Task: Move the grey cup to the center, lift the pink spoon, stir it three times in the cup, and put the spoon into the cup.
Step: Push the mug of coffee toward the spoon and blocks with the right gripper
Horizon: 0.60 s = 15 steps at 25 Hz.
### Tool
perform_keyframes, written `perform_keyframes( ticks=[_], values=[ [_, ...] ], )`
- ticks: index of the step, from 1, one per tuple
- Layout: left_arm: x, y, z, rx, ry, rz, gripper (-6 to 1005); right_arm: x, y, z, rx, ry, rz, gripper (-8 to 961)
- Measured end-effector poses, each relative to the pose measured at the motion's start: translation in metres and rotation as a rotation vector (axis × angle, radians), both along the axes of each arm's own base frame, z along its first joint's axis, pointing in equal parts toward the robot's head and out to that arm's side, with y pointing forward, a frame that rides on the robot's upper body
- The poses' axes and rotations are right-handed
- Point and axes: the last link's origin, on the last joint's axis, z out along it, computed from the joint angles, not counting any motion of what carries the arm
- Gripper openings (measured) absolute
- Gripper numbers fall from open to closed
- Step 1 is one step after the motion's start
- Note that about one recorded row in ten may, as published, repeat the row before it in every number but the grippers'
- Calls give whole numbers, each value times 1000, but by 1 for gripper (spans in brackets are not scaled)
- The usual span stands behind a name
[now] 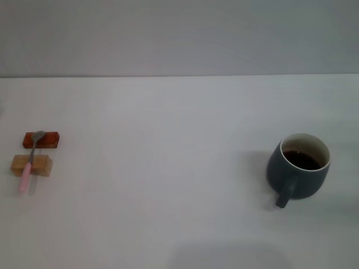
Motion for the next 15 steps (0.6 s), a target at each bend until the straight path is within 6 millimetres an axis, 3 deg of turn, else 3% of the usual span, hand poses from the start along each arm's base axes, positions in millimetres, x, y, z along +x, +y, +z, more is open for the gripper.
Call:
perform_keyframes(
  ticks=[15],
  values=[
    [-18,-19,-5,5,-28,53,859,4,-5,-9,-29,19,-5,627]
  ],
)
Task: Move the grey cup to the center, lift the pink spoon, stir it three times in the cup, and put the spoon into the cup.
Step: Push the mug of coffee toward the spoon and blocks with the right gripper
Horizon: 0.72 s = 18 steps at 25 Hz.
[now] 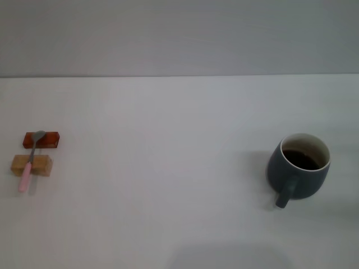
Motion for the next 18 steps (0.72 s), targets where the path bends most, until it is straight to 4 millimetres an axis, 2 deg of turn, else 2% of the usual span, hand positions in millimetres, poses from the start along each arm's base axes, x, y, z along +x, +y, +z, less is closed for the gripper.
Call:
perform_keyframes(
  ticks=[5,18],
  values=[
    [-2,-3,-1,-4,4,8,859,2,-2,-2,-3,11,-10,626],
    [-8,-9,-10,-30,38,34,859,6,-11,-25,-77,37,-28,626]
  ],
)
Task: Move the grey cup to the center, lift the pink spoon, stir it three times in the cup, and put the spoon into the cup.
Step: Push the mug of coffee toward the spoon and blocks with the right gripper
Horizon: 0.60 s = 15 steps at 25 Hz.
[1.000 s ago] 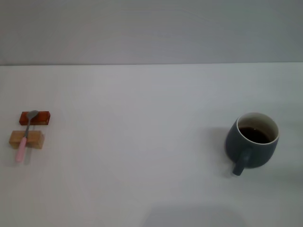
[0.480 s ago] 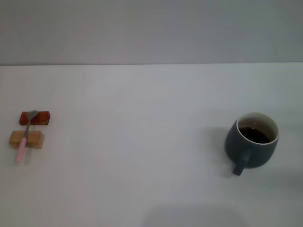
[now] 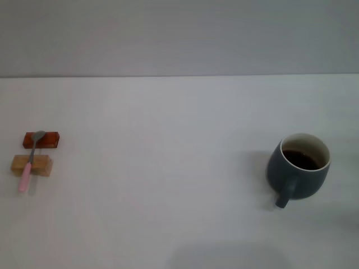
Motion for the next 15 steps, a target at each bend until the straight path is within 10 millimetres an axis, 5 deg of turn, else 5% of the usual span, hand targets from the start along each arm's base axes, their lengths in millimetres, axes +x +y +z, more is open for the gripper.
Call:
perform_keyframes(
  ticks=[5,15],
  values=[
    [3,3,0,2,0,-9,860,-3,-3,-11,-50,6,25,496],
    [5,4,5,37,-17,-19,860,-1,-15,-28,-120,31,30,88]
  ],
)
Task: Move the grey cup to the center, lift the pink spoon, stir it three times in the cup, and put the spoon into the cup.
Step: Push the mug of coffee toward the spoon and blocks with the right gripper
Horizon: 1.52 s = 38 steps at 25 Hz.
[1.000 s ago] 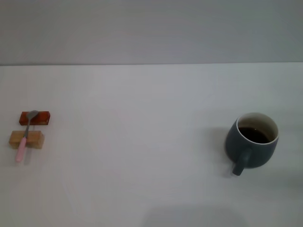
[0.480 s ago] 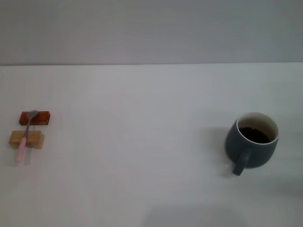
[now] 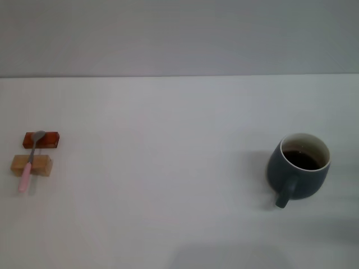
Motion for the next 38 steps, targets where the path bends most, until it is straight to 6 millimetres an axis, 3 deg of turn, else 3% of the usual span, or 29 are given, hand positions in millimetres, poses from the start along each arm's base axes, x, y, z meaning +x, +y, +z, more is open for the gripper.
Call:
perform_keyframes(
  ticks=[1,18,27,38],
  values=[
    [0,0,0,0,0,0,860,0,-1,-2,-7,5,-3,54],
    [5,4,2,17,-8,-25,860,0,-10,-41,-231,50,17,52],
    [6,3,3,21,-10,-30,859,-13,2,-65,-379,21,47,50],
    [6,3,3,32,-19,-31,860,-28,13,-79,-499,25,119,50]
  ],
)
